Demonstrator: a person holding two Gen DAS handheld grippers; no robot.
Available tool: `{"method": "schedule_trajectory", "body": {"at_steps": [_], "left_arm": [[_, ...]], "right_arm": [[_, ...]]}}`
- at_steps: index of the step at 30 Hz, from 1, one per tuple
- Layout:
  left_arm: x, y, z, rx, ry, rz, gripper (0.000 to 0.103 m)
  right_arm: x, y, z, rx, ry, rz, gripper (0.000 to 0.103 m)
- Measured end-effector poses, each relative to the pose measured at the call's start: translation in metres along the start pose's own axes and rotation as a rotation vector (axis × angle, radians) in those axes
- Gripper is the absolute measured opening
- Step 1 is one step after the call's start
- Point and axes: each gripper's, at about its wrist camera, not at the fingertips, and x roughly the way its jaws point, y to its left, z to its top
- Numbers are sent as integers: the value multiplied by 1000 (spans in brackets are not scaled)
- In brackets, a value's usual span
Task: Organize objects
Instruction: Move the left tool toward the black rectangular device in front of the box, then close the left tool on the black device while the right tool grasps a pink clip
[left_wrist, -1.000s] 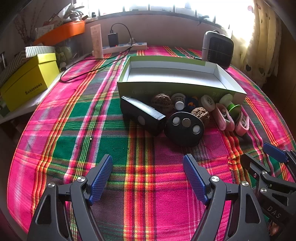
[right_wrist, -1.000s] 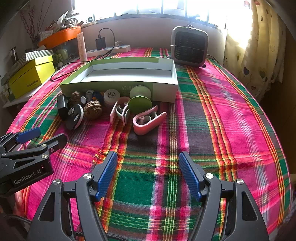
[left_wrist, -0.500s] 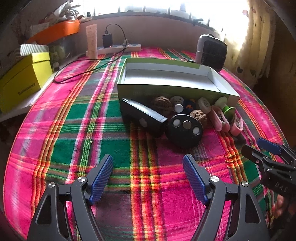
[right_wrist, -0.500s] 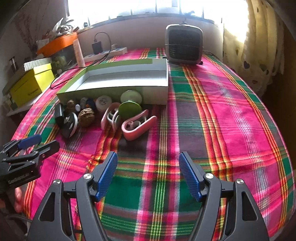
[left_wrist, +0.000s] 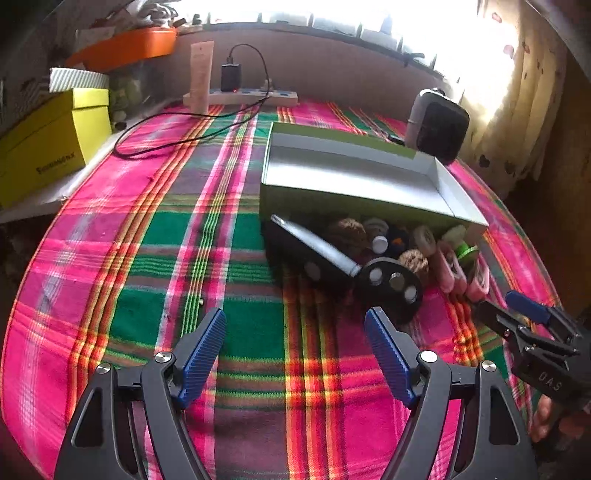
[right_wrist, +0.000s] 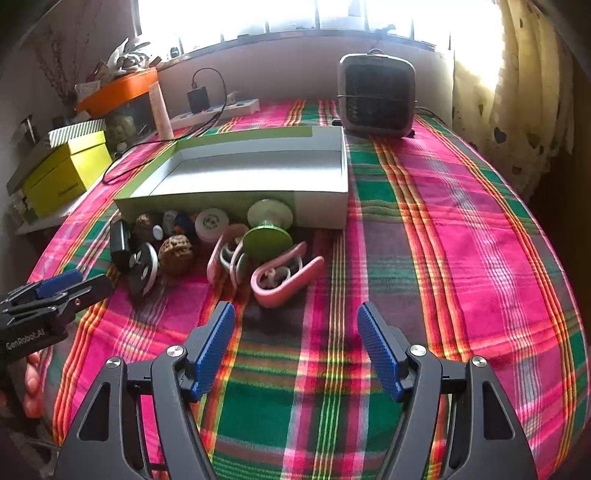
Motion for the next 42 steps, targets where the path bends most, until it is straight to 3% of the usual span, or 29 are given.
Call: {"method": "schedule_trajectory", "body": {"at_steps": [7,11,24,32,42], "left_arm": [[2,1,16,-51,-11,-36,77],[6,0,22,-56,-13,-4,76],[12,8,22,-50,33,46,73],[9,22,19,-56,38,86,72],[8,18,26,-68,22,44,72]], "right_arm": [[6,2,5,1,4,16,64],[10,4,7,2,17,25,61],[12,0,10,-8,36,31,36],[10,-4,9,-7,37,38,33],[9,-5,12,3,32,28,33]]}}
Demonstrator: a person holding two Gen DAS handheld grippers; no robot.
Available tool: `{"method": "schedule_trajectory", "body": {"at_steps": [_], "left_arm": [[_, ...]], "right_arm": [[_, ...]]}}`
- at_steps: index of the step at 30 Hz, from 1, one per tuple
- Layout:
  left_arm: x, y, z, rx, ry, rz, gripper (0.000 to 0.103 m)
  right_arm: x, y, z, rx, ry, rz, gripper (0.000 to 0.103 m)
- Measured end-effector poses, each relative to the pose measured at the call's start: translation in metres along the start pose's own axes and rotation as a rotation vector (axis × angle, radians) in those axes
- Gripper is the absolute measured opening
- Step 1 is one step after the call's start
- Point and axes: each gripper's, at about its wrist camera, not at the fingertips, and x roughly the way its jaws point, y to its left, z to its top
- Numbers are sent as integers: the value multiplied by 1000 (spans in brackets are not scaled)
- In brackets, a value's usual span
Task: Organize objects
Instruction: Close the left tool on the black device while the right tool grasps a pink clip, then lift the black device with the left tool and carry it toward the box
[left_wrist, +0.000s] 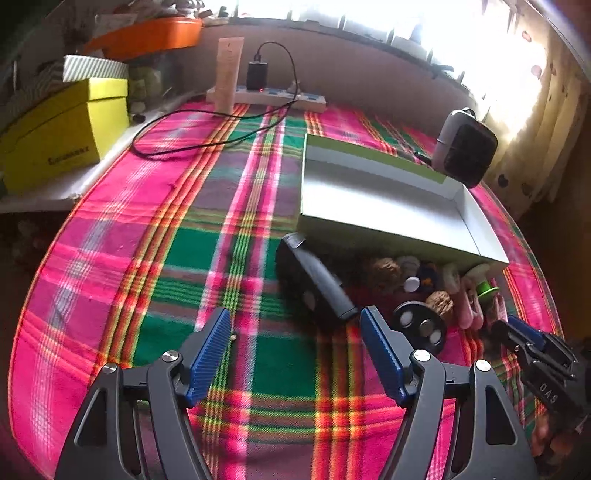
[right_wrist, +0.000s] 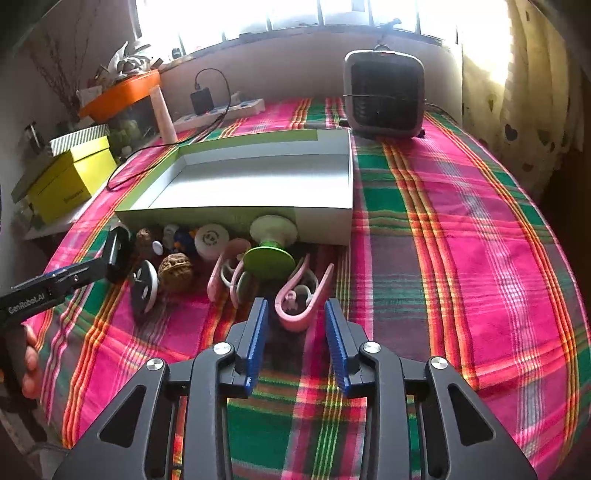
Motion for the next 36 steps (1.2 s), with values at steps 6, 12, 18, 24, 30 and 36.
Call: {"method": "schedule_trajectory", "body": {"at_steps": [6,12,18,24,30,36], "left_arm": [[9,-3,9,-20,2,17,72],[17,-2,14,-36,6,32,72],[22,-2,11,-26,28,38,55],[18,3,9,-33,24,27,32],[13,7,4,-51,25,-20,23],[7,7,-7,-61,48,-121,23]], "right_arm": [[7,2,5,-8,22,-26,33],[12,1,10,-29,22,-49,33],[12,-2,10,-29,18,-34,30],[10,-2,7,-34,13,-26,25],[7,-4,4,-25,9,-21,25],[1,-7,-2,-16,6,-19,25]]}}
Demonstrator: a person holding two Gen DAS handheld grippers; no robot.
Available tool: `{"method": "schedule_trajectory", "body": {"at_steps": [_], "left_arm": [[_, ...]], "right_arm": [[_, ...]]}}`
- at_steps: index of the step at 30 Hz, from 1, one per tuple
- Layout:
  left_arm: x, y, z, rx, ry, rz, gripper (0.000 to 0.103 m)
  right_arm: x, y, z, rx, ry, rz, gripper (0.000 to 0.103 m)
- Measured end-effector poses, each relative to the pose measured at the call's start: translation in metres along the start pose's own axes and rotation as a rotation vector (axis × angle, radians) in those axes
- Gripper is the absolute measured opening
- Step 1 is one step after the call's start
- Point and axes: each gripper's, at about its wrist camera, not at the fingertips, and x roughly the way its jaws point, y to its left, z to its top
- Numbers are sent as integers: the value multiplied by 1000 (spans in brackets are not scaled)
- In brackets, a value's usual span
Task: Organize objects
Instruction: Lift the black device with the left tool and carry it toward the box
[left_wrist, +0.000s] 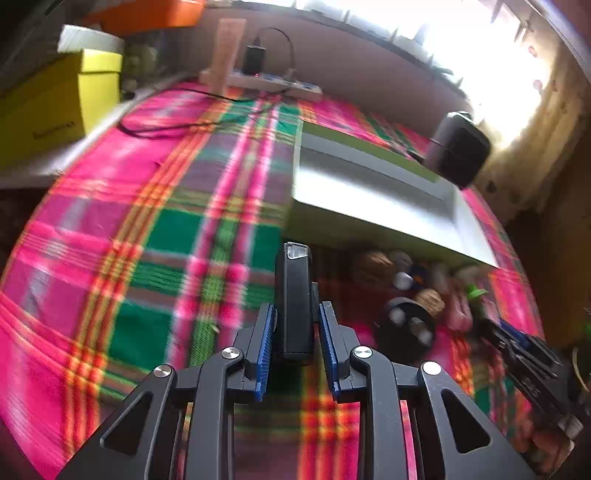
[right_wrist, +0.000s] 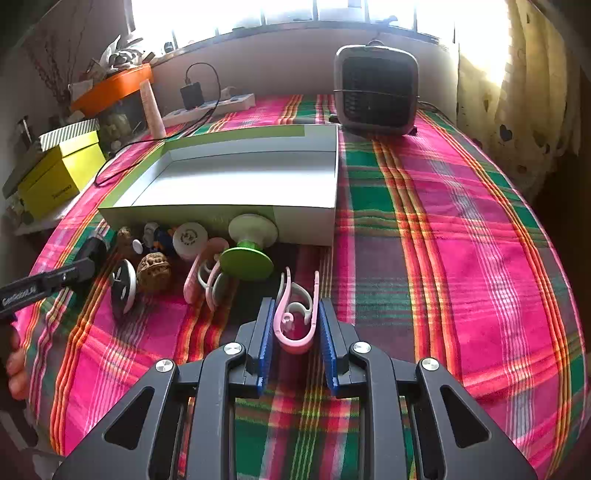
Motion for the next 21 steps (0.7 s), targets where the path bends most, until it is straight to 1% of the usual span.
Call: {"method": "schedule_trajectory", "body": {"at_steps": [2,5,9,12,15,17,19,21], "left_arm": [[-1,-3,-5,3,16,-40,23],[-4,-4,-12,7,26,-77,23],[-5,0,-13,-1,27,-95,23],[-7,3,-14,-6,19,-81,24],[-9,7,-13,-11,15,-83,27],[-10,11,-14,-19,8,-94,34],[-11,19,-13,-48,2,-126,36],[-12,22,-12,-62,-4,-117,37]], "right_arm": [[-2,1,-3,-1,0,1,25],[-4,3,-5,-3,-1,9,25],[-4,6,-5,-11,0,7,25],[-4,6,-5,-13,-1,8,25],[-4,6,-6,-14,-1,8,25],[-4,5,-5,-13,-1,8,25],[-4,6,-6,-13,-1,8,25],[-4,6,-6,-13,-1,8,25]]}}
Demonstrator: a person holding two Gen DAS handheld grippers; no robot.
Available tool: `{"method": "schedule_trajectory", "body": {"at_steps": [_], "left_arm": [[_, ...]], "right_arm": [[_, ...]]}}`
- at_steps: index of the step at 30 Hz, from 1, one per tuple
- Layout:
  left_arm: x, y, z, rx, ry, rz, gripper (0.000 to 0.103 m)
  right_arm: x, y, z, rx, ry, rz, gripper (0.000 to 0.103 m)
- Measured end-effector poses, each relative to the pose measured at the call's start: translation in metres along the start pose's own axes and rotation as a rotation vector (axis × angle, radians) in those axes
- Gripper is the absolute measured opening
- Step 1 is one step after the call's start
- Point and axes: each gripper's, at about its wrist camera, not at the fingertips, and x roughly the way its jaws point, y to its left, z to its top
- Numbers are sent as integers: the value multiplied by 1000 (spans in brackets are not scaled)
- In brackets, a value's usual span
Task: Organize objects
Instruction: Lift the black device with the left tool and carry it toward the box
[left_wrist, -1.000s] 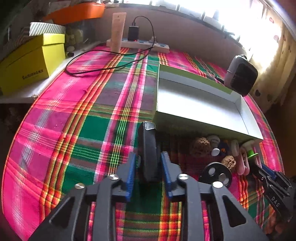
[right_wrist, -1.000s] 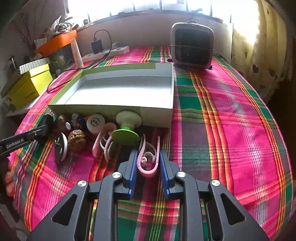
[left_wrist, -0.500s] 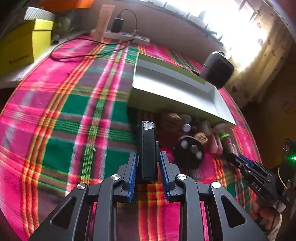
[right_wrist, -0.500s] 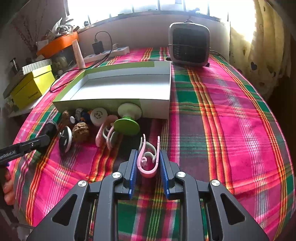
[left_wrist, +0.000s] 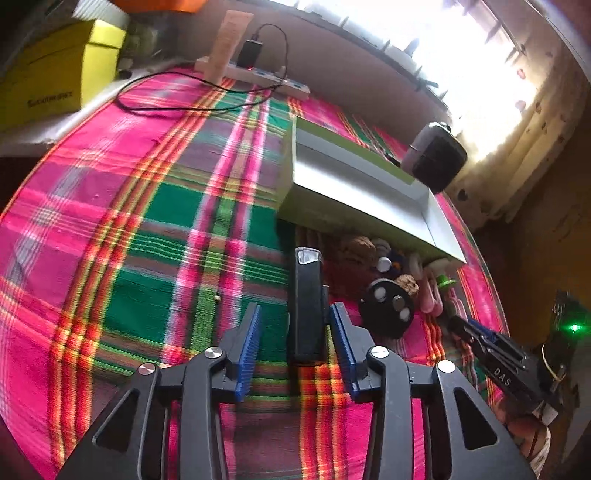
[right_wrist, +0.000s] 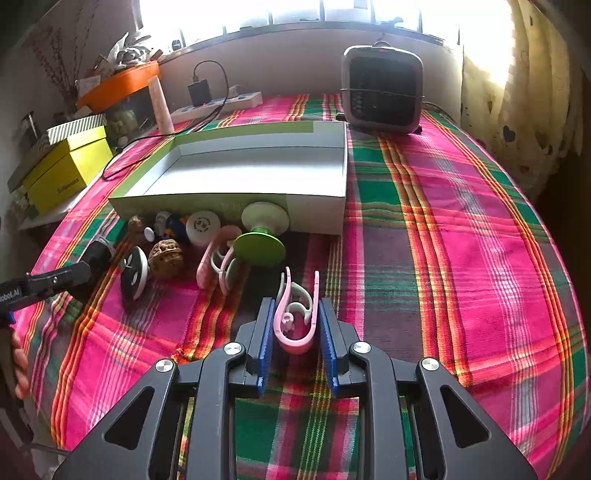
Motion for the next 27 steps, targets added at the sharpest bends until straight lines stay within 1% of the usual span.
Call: {"method": "schedule_trajectory", "body": {"at_steps": [3,7,8,10,13,15,20,27], "left_arm": [[-1,1,1,9,-7,25,39],[-2,2,1,14,-14,38,40],[-2,1,1,30,-24,65,41],[-1,-1,1,52,-24,93,41],[0,-2,2,62,-21,102,42],[2,-7,3,95,-20,130,42],[4,-10,3,132,-25,165,42],[11,-22,-1,215,-46,254,42]], "right_arm": [[0,1,0,1,-1,0,25],[1,1,0,1,-1,0,25],[1,1,0,1,-1,0,25],[1,1,0,-2,-1,-3,25],[1,1,0,-6,-3,-6,25],[1,2,0,-10,-4,-10,25],[1,3,-1,-10,-6,-13,25],[1,3,-1,-10,-6,-12,25]]}}
